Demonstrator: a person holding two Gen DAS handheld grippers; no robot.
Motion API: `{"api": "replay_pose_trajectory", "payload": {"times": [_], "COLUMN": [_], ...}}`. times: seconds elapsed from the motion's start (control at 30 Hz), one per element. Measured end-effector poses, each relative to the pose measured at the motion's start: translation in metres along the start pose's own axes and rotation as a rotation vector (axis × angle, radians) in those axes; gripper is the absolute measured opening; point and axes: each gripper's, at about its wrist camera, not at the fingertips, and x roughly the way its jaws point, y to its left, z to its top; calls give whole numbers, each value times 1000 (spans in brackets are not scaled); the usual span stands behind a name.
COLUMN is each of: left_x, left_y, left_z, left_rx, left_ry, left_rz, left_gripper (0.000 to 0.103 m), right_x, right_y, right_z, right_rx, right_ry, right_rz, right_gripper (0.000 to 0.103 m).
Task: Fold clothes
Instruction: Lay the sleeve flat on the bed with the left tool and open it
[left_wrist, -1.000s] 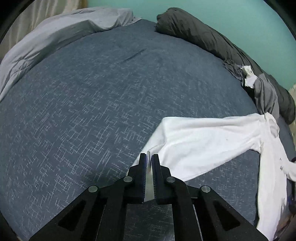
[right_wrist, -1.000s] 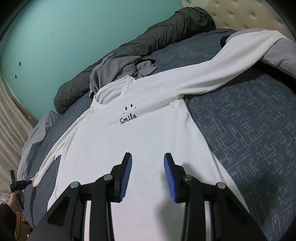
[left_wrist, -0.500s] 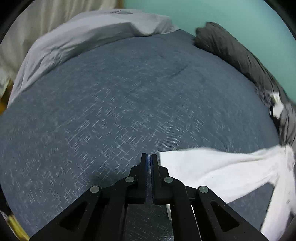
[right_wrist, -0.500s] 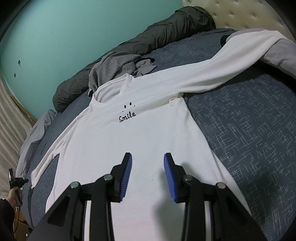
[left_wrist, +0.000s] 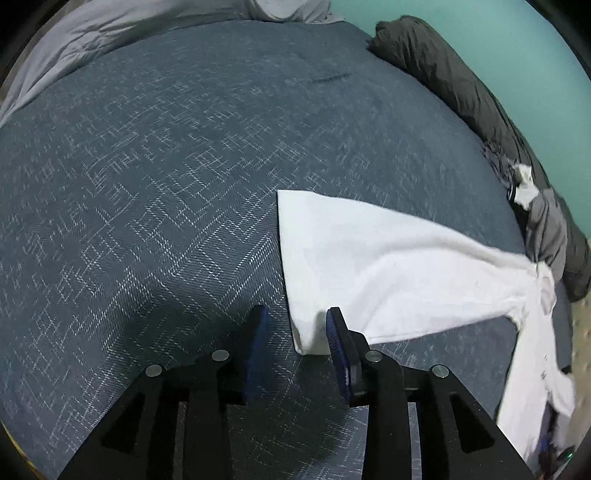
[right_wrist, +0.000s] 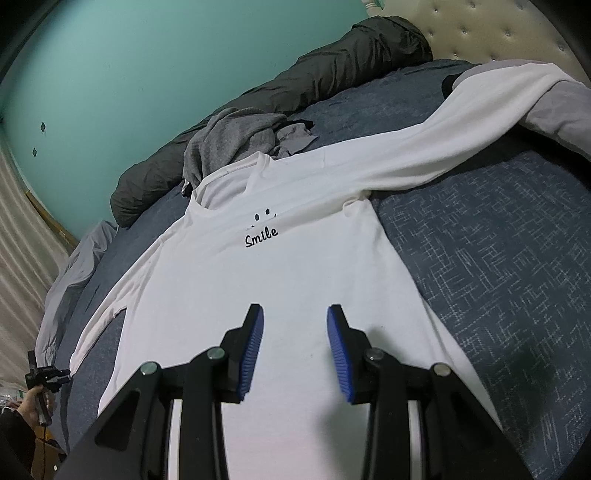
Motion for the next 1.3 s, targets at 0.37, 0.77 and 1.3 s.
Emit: {"api": "replay_pose_trajectory", "payload": {"times": [0.37, 0.77, 1.3], "left_x": [-26, -14, 16], "left_y": [9, 16, -2], "left_z": [16, 8, 49], "left_rx": [47, 66, 122], "left_ry": [-27, -36, -70], "left_rz": [55, 128, 168], "left_gripper": [2, 20, 8], "right_x": [1, 2, 11], "right_y": [0, 1, 2], "right_z": [0, -2, -3], "right_rx": [3, -3, -20], "right_ry": [3, 10, 29], "right_rz": [6, 7, -17], "right_gripper": [36, 36, 36]}}
